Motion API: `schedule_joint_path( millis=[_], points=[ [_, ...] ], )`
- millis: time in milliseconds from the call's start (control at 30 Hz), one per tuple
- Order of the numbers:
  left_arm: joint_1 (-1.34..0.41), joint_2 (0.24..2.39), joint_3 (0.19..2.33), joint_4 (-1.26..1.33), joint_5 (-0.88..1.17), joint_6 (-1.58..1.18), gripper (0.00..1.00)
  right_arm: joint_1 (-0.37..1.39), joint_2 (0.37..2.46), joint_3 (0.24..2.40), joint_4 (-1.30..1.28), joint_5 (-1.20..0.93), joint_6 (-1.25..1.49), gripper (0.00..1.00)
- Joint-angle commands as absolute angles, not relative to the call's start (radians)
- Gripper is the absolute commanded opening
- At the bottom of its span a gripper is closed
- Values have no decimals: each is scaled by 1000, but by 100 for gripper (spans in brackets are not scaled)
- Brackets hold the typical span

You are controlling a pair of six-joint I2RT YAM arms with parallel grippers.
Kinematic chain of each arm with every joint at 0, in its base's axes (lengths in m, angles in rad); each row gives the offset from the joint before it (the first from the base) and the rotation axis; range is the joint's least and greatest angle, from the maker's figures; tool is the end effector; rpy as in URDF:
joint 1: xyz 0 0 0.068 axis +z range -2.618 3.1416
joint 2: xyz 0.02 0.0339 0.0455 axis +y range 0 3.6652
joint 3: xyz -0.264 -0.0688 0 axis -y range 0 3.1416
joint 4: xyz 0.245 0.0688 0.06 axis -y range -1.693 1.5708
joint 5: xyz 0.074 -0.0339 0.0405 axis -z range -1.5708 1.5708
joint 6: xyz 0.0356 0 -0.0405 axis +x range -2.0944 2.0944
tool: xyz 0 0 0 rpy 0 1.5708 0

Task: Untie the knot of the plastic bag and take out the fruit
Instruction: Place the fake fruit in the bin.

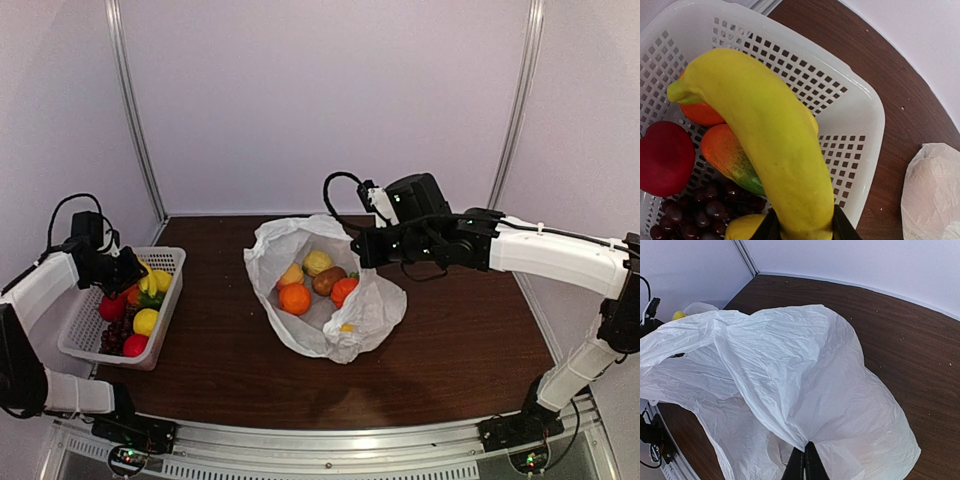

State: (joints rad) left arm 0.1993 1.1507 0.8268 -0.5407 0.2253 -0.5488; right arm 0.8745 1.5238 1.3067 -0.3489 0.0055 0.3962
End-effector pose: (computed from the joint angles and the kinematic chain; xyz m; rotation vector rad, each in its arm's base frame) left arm 0.2312 0.0386 0.2507 -0.8003 2.3184 -0.4300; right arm 0.2261 0.2702 0.3243 -0.5246 2.1659 0.7217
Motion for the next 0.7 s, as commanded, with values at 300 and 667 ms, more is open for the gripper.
schedule_joint_path(
  millis=[300,667],
  points=[
    [201,1299,883,-370,255,-548,19,867,1515,1344,-365,18,394,0],
    [141,1399,916,-349,237,-529,23,868,1517,1350,-375,12,405,0]
  ],
)
